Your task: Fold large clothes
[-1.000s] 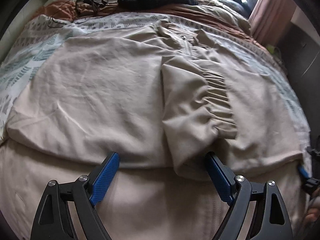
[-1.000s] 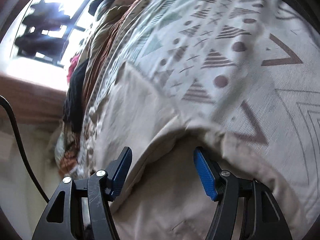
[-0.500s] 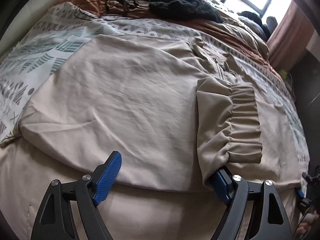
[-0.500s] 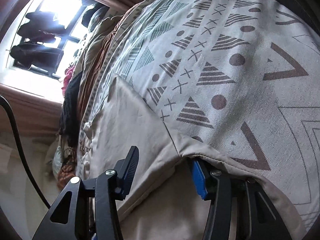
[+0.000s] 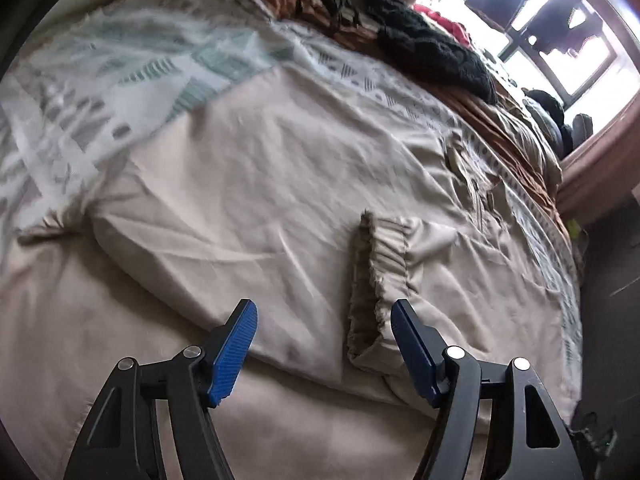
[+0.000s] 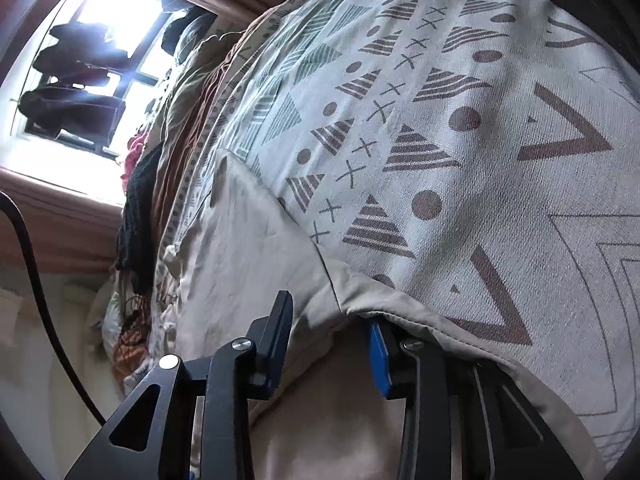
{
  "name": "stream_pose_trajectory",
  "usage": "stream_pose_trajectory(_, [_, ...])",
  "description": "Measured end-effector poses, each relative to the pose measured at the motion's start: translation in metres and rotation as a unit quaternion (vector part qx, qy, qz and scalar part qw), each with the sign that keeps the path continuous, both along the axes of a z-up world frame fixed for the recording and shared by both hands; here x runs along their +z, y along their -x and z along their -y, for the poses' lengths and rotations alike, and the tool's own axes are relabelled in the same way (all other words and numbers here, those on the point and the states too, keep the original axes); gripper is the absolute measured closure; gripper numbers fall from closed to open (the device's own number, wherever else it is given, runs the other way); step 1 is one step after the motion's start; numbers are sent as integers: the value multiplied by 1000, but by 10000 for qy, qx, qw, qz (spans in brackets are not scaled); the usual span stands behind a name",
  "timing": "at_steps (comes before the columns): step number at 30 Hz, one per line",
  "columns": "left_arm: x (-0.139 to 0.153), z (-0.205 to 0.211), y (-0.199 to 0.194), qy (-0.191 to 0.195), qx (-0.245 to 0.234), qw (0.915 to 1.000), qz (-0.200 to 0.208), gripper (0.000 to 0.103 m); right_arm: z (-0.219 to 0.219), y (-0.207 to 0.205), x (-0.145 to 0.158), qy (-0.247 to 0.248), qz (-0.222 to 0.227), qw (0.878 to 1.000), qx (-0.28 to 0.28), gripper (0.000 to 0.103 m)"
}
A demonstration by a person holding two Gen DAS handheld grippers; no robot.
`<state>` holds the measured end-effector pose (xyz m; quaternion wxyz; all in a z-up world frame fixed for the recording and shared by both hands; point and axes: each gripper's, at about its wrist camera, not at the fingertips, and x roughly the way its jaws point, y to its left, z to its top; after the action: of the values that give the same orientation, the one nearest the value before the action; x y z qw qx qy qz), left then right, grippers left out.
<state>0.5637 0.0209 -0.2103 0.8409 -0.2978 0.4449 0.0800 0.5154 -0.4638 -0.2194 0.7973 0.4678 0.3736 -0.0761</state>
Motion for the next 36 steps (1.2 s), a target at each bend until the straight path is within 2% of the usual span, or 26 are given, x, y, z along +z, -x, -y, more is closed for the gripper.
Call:
stream_pose_trajectory(4, [1,18,-7,-144,-406,9991,-36,32,-13,1,4,19,40,9999,143,66])
stream_pose_trajectory(7, [-3,40,-14,-474,-794,9955,-195,32,-19,-4,4,95,62,9997,236,86])
stream_pose_trajectory(8, [-4,46,-15,-642,-852,9941,-181,32,-19,-6,4,133,83,9996,239,89])
stream_pose_trajectory(9, [-3,52,-16,-766,-923,9927,-136,37,-17,-7,3,128,111,9996,223,90])
stream_pose_trajectory(10, [-4,53,-17,-744,-974,9924,-98,54,-15,-7,2,106,119,9997,196,91])
stream_pose_trajectory(11, [-5,54,-19,-656,-1026,9925,-79,63,-13,-8,1,71,135,9998,161,91])
stream_pose_trajectory(14, [-7,53,-24,-649,-973,9931,44,68,-8,-10,-4,-42,122,9999,93,91])
stream_pose_trajectory(15, [-7,53,-26,-698,-964,9929,74,72,-9,-10,-5,-48,107,9999,100,91])
stream_pose_trajectory(16, [-6,51,-27,-748,-929,9928,111,83,-10,-11,-5,-47,79,9999,117,91])
stream_pose_trajectory(17, [-5,48,-27,-818,-844,9930,134,84,-11,-13,-5,-50,12,9998,169,91])
stream_pose_trajectory(19, [-5,41,-28,-718,-744,9945,172,84,-12,-10,-4,-141,-49,9996,223,88])
stream_pose_trajectory(23, [-7,35,-28,-624,-715,9954,156,84,-11,-2,1,-285,52,9994,188,60])
stream_pose_trajectory(25, [-7,35,-27,-628,-721,9953,162,84,-9,1,2,-286,66,9995,118,55])
stream_pose_trajectory(29, [-8,35,-26,-628,-724,9953,150,83,-2,3,-2,-393,138,9991,37,55])
stream_pose_trajectory(33, [-5,34,-26,-612,-688,9957,-30,76,-3,2,-1,-323,108,9994,26,54])
stream_pose_trajectory(35, [-2,32,-24,-576,-662,9961,-90,63,-7,2,2,-245,43,9997,50,54])
stream_pose_trajectory(36, [-1,32,-22,-569,-651,9962,-104,51,-8,3,4,-217,17,9997,68,54])
